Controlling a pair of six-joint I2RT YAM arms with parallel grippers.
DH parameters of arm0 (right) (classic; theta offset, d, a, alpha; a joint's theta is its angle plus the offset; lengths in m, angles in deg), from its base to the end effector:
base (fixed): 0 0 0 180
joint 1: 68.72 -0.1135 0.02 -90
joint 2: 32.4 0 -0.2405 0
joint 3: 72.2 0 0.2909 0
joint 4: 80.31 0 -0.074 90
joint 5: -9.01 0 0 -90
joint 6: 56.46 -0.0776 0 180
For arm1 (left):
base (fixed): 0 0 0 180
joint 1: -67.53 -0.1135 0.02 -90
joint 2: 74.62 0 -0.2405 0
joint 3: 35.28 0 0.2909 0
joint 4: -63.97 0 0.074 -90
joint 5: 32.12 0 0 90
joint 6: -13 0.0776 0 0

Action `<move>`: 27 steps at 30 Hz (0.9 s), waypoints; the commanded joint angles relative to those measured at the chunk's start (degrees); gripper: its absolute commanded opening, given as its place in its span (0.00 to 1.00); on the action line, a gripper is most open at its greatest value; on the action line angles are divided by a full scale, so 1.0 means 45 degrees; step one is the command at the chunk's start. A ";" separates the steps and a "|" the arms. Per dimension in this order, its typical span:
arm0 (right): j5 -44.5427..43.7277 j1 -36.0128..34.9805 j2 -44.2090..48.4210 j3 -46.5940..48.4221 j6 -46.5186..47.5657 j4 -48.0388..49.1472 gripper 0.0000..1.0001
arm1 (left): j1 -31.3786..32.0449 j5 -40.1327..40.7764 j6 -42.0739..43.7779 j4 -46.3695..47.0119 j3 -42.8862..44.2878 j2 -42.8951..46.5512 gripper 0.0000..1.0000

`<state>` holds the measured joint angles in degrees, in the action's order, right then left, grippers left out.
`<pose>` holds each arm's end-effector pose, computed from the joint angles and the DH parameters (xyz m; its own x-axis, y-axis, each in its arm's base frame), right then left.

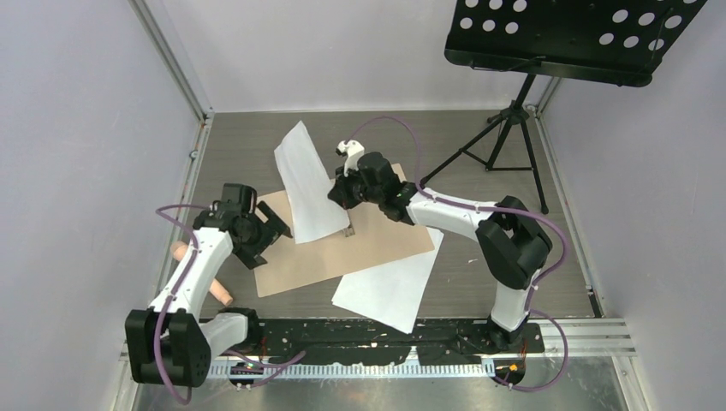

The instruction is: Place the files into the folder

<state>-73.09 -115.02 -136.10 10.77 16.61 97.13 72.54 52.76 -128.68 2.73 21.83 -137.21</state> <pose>0.3292 0.3599 0.1845 -0.4953 -0.1008 -0.8629 -0.6890 0.6506 0.3195 0.2571 -0.0295 0.1602 -0.6632 -0.7263 -0.1807 -0.6422 0.6762 -0.3609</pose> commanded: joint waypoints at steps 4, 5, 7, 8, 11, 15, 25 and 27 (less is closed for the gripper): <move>0.2661 0.0251 -0.0173 -0.0243 0.1438 0.1069 0.06 | -0.1030 -0.0009 -0.0732 0.1681 0.0219 -0.1098 0.94; 0.3138 0.0280 -0.0185 -0.0274 0.1418 0.1142 0.05 | -0.1053 0.0046 -0.0802 0.1777 0.0403 -0.1320 0.94; 0.3602 0.0328 -0.0199 -0.0335 0.1440 0.1109 0.05 | -0.1056 0.0295 -0.0827 0.1804 0.0725 -0.1742 0.95; 0.3765 0.0338 -0.0159 -0.0400 0.1502 0.1118 0.05 | -0.1056 0.0333 -0.0838 0.1858 0.0836 -0.1913 0.95; 0.4053 0.0341 -0.0101 -0.0503 0.1648 0.0992 0.06 | -0.1608 0.0470 -0.0844 0.1961 0.1022 -0.2283 0.95; 0.3185 0.0586 0.0161 -0.0867 0.1841 0.1330 0.05 | -0.1642 0.0718 -0.0782 0.1854 0.1071 -0.2363 0.95; 0.4449 0.0800 -0.0107 -0.1030 0.1306 0.1947 0.06 | -0.2079 0.0888 -0.0618 0.2050 0.0510 -0.2348 0.95; 0.3732 0.0808 0.0160 -0.1308 0.1448 0.2140 0.06 | -0.2089 0.0660 -0.0592 0.2207 0.0291 -0.2287 0.95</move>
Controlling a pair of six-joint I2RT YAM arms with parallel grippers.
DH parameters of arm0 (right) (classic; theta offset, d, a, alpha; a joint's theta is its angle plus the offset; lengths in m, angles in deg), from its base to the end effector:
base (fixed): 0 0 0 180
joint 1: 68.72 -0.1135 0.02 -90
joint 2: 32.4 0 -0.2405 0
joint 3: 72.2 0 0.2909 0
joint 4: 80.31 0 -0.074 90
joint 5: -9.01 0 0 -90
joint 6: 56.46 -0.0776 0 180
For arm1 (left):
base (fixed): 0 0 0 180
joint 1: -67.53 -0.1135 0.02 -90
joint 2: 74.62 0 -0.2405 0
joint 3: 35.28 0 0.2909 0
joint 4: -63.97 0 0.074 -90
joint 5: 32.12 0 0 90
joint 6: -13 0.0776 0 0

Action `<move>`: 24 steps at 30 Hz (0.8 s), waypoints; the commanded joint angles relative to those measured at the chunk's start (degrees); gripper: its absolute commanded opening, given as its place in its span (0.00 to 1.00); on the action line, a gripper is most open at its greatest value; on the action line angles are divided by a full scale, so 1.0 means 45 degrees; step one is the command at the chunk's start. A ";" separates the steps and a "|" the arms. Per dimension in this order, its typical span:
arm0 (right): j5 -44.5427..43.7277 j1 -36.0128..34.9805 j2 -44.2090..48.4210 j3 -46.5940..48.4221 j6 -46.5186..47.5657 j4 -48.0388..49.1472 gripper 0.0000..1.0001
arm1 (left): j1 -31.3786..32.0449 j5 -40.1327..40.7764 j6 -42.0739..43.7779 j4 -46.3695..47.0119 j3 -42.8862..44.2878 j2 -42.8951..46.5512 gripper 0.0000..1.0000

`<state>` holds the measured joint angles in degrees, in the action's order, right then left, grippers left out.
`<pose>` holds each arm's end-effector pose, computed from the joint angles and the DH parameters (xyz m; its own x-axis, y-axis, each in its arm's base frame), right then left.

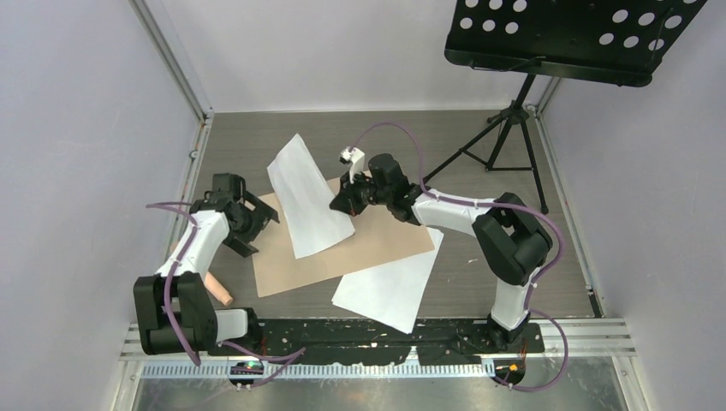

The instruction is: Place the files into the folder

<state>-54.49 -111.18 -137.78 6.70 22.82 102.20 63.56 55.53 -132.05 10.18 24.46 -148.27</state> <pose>0.3272 0.3464 0.1574 -0.4628 -0.1979 -0.8641 -0.8334 0.4293 0.3481 0.2917 0.0171 0.1341 -0.4848 -0.8546 -0.1863 -0.7873 0.5191 -0.3328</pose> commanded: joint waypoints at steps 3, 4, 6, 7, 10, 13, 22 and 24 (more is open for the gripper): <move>-0.0916 0.0086 0.0822 -0.0381 0.0413 0.0838 0.06 | -0.0085 -0.0347 0.0290 0.0643 -0.0536 0.0200 0.94; -0.0903 0.0092 0.0880 -0.0310 0.0659 0.0741 0.06 | -0.0067 -0.0304 0.0332 0.0484 -0.0567 0.0214 0.94; -0.0767 0.0110 0.1126 -0.0328 0.0932 0.0493 0.06 | 0.0226 0.0171 0.0199 -0.0012 -0.0518 0.0314 0.92; -0.0799 0.0121 0.1351 -0.0382 0.0983 0.0481 0.06 | 0.0507 0.0637 0.0025 -0.0318 -0.0413 0.0346 0.91; -0.1463 0.0136 0.1893 -0.0872 0.1148 0.0634 0.06 | 0.1754 0.1990 -0.0697 -0.0838 0.0042 0.0318 0.85; -0.1939 0.0120 0.2375 -0.1023 0.1547 0.0425 0.05 | 0.2571 0.2952 -0.1177 -0.1505 0.0849 -0.0333 0.74; -0.1375 0.0113 0.2950 -0.1345 0.2097 -0.0097 0.05 | 0.2928 0.4106 -0.1467 -0.2216 0.1314 -0.0815 0.77; -0.1031 0.0101 0.3213 -0.1605 0.2046 -0.0149 0.05 | 0.2815 0.3807 -0.1318 -0.2187 0.1144 -0.0703 0.80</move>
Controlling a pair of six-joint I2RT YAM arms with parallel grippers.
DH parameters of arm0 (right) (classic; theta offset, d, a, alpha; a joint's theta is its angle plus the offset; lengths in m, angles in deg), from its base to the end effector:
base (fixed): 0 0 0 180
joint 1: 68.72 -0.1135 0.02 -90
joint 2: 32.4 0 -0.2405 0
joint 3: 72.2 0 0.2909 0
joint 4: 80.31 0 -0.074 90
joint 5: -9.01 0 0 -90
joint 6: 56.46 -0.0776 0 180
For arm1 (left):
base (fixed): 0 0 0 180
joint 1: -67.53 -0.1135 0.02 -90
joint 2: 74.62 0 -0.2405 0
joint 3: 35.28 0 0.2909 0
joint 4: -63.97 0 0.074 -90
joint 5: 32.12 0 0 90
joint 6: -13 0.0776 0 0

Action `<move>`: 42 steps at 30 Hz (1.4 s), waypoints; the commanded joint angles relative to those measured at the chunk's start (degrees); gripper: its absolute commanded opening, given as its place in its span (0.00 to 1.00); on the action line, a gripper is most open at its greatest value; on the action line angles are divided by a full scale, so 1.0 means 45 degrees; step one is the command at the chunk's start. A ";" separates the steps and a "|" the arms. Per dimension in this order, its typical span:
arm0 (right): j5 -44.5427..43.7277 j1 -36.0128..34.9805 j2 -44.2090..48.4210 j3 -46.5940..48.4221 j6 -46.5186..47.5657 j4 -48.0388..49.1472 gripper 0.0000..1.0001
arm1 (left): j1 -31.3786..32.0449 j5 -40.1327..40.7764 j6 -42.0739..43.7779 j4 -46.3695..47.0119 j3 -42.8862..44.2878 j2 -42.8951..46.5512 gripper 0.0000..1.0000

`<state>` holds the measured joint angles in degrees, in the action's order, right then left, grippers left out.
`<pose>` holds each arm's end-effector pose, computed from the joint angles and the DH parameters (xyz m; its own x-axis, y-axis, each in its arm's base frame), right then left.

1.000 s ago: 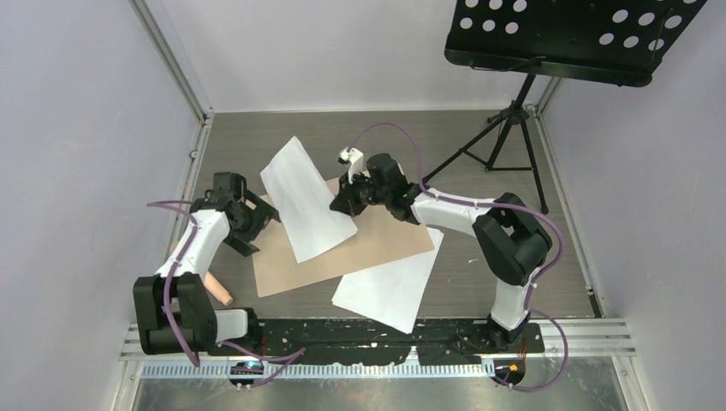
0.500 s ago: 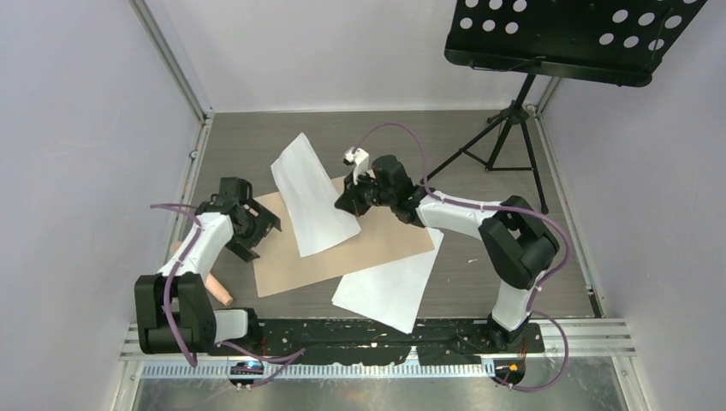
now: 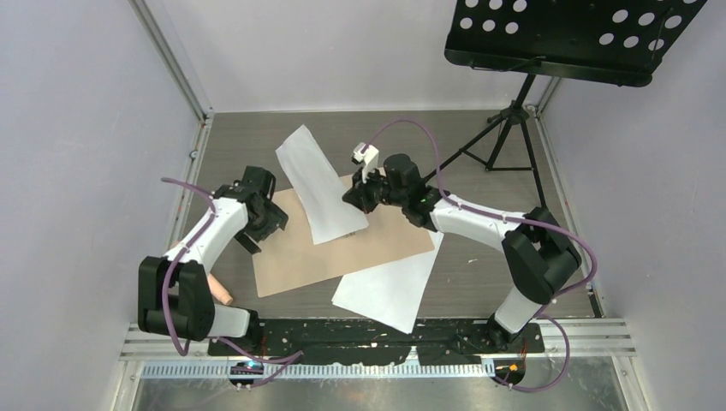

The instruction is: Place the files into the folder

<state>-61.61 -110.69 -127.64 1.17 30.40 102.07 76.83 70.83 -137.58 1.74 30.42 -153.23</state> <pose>0.3179 0.3205 0.1955 -0.2950 -0.1958 -0.9352 -0.8485 0.5037 0.1622 0.2934 -0.0304 0.1396 -0.5563 -0.7691 -0.3146 -0.7813 0.6130 -0.1170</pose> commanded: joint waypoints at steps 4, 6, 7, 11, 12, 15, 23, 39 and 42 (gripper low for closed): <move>0.0924 -0.0218 0.1405 -0.0719 0.0348 -0.0439 0.06 | -0.0401 -0.0120 0.0079 -0.0216 -0.0713 0.0801 0.83; 0.1004 -0.0315 0.1529 -0.0781 0.0377 -0.0681 0.06 | -0.0560 -0.0310 0.0166 -0.0086 -0.0979 0.1130 0.84; 0.1074 -0.0358 0.1642 -0.0805 0.0381 -0.0818 0.06 | -0.0638 -0.0419 0.0247 -0.0059 -0.1072 0.1261 0.84; 0.0894 -0.0506 0.2111 -0.1079 0.0478 -0.1198 0.05 | -0.0947 -0.0599 0.0533 -0.0007 -0.1234 0.1464 0.85; 0.0700 -0.0528 0.2204 -0.1189 0.0559 -0.1258 0.05 | -0.1038 -0.0755 0.0632 0.0109 -0.1304 0.1515 0.85; 0.0461 -0.0528 0.2627 -0.1343 0.0616 -0.1600 0.06 | -0.1311 -0.1401 0.0895 0.0480 -0.1555 0.1541 0.86; 0.0627 -0.0516 0.2576 -0.1141 0.1009 -0.2411 0.05 | -0.1548 -0.1876 0.1337 0.0659 -0.1623 0.1440 0.87; -0.0651 -0.0504 0.1626 -0.0790 0.0391 -0.1112 0.06 | -0.1638 -0.2093 0.1219 0.0792 -0.1343 0.0999 0.87; -0.0291 -0.0556 0.1554 -0.0819 0.0094 -0.0844 0.06 | -0.1558 -0.2158 0.1168 0.0849 -0.1345 0.0919 0.87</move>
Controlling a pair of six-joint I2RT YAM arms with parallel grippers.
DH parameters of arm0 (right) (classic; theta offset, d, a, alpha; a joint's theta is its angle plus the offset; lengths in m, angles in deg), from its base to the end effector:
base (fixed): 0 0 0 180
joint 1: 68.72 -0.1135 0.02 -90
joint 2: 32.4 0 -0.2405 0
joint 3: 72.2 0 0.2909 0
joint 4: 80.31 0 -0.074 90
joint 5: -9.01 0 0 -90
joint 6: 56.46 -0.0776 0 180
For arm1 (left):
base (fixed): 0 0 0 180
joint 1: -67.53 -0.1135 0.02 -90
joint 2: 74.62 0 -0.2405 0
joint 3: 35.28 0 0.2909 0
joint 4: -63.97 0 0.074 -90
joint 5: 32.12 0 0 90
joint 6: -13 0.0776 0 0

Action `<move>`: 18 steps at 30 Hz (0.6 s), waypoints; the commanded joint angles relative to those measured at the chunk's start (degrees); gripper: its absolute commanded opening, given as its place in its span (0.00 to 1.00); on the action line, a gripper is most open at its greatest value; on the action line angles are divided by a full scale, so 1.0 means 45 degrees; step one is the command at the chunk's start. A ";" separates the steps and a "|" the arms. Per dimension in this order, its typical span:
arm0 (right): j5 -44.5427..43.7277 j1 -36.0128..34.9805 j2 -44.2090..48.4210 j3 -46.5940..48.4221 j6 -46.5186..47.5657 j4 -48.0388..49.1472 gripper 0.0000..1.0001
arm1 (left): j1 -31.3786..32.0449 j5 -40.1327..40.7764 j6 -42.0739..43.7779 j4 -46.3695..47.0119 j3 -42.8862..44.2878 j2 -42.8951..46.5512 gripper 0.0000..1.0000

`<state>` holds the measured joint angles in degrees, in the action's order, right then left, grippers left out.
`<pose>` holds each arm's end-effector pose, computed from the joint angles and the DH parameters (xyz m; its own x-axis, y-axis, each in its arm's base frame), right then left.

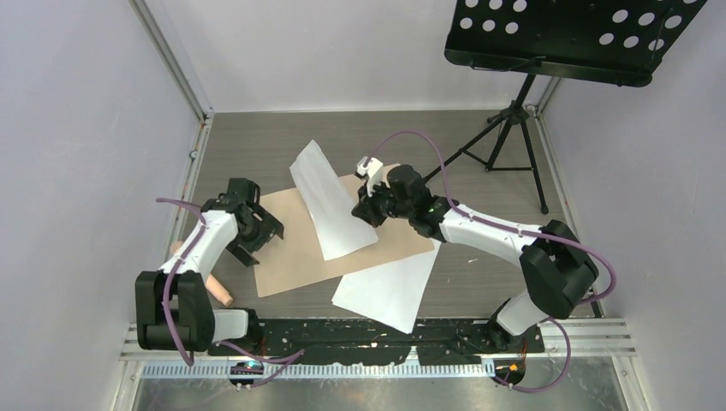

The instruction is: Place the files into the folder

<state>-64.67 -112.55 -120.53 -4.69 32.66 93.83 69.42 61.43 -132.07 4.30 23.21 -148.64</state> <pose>0.2859 0.3047 0.1852 -0.3346 -0.3008 -0.8931 -0.8410 0.5228 0.1390 0.2728 -0.0042 0.1204 -0.5673 -0.8000 -0.1953 -0.7824 0.5976 -0.1752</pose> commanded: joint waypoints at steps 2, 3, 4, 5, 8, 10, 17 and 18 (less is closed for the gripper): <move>0.0465 -0.0254 -0.0131 0.0533 -0.0474 0.1060 0.05 | 0.0148 -0.0133 -0.0085 0.0353 0.0218 -0.0140 0.87; 0.0480 -0.0312 -0.0167 0.0552 -0.0471 0.1074 0.05 | 0.0186 -0.0173 -0.0099 0.0390 0.0197 -0.0149 0.87; 0.0570 -0.0324 -0.0193 0.0576 -0.0507 0.1096 0.06 | 0.0210 -0.0199 -0.0105 0.0411 0.0187 -0.0179 0.87; 0.0611 -0.0349 -0.0241 0.0583 -0.0536 0.1161 0.06 | 0.0284 -0.0210 -0.0113 0.0429 0.0200 -0.0217 0.86; 0.0792 -0.0356 -0.0329 0.0633 -0.0737 0.1355 0.06 | 0.0636 -0.0157 -0.0338 0.0449 0.0278 -0.0364 0.85; 0.0798 -0.0357 -0.0325 0.0647 -0.0789 0.1423 0.06 | 0.1061 0.0003 -0.0634 0.0382 0.0394 -0.0500 0.85; -0.1586 0.0260 0.0300 0.0544 -0.0607 0.0398 0.06 | 0.2542 0.0879 -0.1663 0.0336 0.1025 -0.1402 0.82; -0.1786 0.0461 0.0575 0.0496 -0.0635 0.0147 0.05 | 0.2741 0.1026 -0.1802 0.0290 0.1177 -0.1649 0.81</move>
<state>-65.40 -113.19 -122.13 -4.27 29.97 96.28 78.97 62.33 -136.68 4.98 24.63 -153.45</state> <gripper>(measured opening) 0.062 0.822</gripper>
